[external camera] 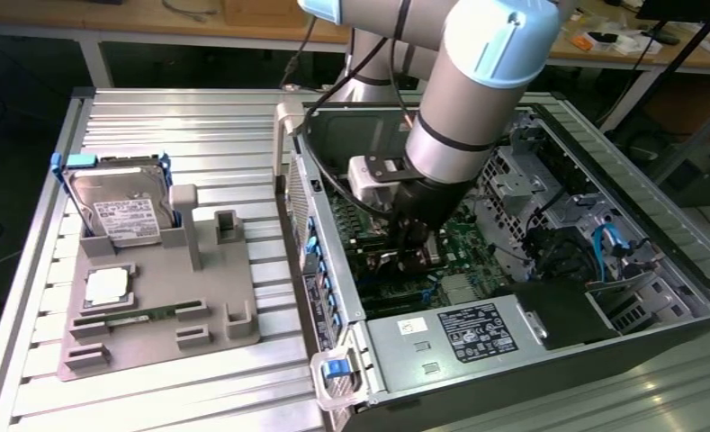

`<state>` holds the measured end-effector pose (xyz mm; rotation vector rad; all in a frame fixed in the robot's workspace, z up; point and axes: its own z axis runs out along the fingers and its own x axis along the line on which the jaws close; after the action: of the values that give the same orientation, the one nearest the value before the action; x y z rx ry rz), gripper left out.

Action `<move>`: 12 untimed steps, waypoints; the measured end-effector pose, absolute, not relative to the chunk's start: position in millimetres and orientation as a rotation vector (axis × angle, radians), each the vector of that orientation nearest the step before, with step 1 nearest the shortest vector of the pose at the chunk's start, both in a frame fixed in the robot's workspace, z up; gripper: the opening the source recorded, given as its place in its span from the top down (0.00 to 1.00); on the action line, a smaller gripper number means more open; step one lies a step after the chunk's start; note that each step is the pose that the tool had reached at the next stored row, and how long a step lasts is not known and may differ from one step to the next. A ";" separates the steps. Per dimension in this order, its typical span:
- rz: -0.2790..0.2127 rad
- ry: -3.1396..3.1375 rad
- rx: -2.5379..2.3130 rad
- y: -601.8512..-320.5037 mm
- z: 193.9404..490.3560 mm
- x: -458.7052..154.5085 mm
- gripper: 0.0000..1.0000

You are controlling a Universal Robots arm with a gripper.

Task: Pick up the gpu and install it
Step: 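Insert the gpu into the slot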

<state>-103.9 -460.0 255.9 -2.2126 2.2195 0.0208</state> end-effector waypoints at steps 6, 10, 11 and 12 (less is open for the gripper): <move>-0.013 2.230 -2.222 -459.5 275.7 -103.9 0.60; -0.033 2.235 -2.227 -459.3 286.0 -103.9 0.60; -0.036 2.235 -2.228 -459.3 287.3 -103.9 0.60; -0.039 2.235 -2.228 -459.3 288.3 -103.9 0.61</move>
<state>-103.9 -459.3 288.3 -2.2280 2.2351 -0.0394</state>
